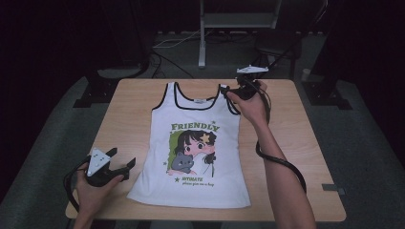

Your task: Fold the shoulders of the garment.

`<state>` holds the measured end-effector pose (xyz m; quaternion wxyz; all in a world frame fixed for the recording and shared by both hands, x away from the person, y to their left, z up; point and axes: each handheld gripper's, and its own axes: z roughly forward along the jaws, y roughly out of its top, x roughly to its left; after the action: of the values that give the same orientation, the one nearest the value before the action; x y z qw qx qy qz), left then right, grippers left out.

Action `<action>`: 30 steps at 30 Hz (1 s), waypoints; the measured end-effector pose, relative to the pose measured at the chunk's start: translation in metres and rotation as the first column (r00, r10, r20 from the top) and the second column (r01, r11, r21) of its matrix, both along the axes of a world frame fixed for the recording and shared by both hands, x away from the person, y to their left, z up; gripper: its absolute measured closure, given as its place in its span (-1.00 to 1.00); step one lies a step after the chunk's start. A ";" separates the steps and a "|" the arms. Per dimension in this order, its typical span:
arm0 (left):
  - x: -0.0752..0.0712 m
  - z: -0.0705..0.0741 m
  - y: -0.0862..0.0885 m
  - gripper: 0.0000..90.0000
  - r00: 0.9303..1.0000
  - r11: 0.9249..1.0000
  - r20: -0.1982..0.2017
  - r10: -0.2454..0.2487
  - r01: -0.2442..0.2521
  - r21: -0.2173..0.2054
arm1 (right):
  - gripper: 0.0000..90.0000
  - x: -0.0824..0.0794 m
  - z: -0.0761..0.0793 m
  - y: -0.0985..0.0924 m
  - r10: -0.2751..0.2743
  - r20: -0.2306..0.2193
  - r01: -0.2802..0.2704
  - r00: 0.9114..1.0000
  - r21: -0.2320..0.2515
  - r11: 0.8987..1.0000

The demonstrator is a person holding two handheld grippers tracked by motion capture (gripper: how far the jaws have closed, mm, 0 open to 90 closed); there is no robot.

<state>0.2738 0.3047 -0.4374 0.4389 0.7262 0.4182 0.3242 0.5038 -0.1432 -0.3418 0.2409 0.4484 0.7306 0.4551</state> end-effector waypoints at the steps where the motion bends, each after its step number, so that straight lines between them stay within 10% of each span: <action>1: 0.000 0.000 0.000 -0.54 1.000 1.000 0.000 0.000 0.000 0.000 | -0.72 0.001 -0.001 0.000 -0.003 -0.002 0.003 1.000 -0.001 1.000; 30: 0.000 0.000 0.000 -0.54 1.000 1.000 0.002 -0.006 0.006 0.013 | -0.72 0.041 -0.016 0.002 -0.040 -0.074 0.040 0.996 0.003 0.999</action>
<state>0.2737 0.3046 -0.4371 0.4355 0.7299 0.4136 0.3265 0.5443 -0.1414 -0.3581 0.2218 0.4800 0.7287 0.4351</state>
